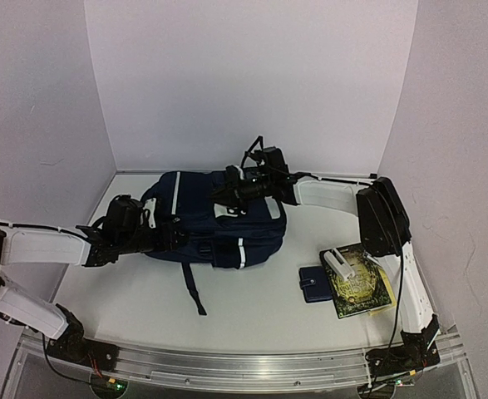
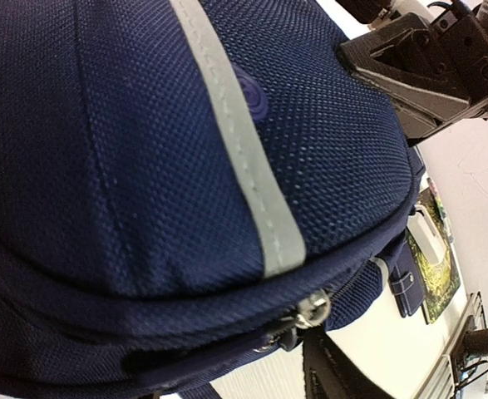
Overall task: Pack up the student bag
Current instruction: Unzip the student bag at the center of the board.
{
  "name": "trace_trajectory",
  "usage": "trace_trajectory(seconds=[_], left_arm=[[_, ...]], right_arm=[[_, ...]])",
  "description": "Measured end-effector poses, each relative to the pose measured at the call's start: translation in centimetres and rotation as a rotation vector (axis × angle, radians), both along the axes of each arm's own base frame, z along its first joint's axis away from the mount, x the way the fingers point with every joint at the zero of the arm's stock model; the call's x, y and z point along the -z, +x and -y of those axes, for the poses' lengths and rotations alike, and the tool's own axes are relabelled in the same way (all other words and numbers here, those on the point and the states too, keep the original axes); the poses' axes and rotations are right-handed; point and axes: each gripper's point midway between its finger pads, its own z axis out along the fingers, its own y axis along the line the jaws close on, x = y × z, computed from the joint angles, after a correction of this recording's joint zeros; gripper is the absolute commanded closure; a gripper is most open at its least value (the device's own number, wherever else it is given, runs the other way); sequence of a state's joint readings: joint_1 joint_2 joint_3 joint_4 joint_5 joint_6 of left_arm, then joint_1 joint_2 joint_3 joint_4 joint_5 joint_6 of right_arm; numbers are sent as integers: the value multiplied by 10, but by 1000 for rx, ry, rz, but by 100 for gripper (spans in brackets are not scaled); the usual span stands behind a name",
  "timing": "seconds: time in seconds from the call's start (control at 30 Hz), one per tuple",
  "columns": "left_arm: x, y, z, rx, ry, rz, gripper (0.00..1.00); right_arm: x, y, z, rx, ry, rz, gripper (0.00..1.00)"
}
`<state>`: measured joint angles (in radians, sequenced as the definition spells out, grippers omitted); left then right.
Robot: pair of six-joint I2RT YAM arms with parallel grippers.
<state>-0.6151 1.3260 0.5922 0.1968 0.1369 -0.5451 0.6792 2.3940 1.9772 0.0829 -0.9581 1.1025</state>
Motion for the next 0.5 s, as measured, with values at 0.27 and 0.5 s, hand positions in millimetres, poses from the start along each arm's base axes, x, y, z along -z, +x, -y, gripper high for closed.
trace_trajectory(seconds=[0.27, 0.5], left_arm=[[12, 5, 4, 10, -3, -16, 73], [8, 6, 8, 32, -12, 4, 85]], right_arm=[[0, 0, 0, 3, 12, -9, 100], [-1, 0, -1, 7, 20, -11, 100]])
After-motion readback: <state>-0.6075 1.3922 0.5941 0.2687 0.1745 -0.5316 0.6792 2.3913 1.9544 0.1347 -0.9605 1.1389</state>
